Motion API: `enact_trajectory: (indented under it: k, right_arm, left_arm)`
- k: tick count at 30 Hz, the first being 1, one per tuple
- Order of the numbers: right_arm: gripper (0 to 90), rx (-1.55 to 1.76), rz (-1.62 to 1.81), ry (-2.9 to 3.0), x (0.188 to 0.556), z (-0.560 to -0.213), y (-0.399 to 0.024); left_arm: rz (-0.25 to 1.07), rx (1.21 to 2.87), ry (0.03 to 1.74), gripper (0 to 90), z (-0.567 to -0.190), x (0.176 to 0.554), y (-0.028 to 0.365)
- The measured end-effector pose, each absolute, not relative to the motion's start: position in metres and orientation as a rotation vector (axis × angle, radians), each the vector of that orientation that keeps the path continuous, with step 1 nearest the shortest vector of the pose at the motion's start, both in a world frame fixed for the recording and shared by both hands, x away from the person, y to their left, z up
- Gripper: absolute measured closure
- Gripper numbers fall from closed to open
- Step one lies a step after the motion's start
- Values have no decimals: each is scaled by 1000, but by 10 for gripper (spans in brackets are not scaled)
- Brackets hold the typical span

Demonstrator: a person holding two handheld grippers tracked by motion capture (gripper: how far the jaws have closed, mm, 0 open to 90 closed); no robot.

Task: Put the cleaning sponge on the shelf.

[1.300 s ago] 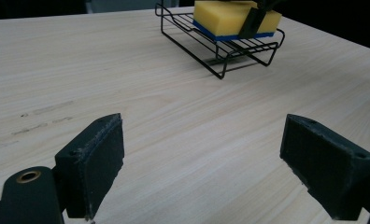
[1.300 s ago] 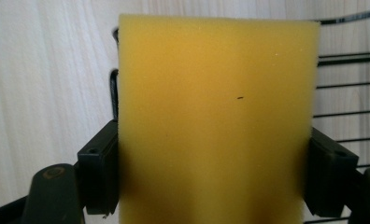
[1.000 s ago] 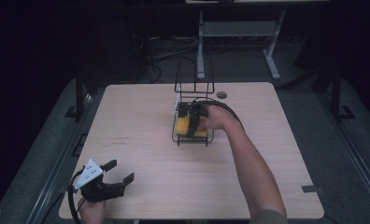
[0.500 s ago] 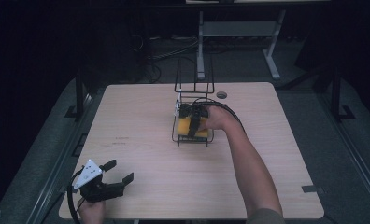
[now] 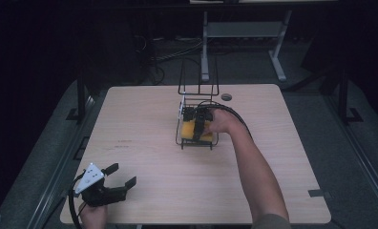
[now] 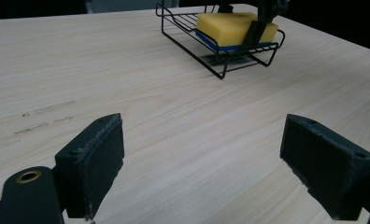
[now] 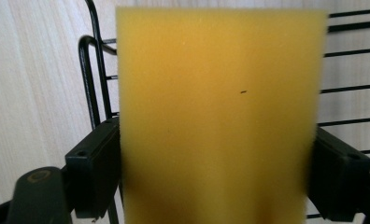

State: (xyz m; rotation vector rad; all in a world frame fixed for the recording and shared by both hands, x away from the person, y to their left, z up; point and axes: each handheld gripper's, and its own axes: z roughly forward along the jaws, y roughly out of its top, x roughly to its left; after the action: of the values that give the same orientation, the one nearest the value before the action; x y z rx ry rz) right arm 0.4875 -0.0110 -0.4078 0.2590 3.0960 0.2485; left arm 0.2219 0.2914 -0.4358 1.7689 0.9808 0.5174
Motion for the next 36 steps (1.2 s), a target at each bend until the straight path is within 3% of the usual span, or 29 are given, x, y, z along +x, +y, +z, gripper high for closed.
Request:
enact_trajectory:
  k: [36]
  right_arm:
    - [166, 208, 302, 3035, 469, -378, -13]
  left_arm:
    - [507, 1774, 975, 130, -437, 223, 289]
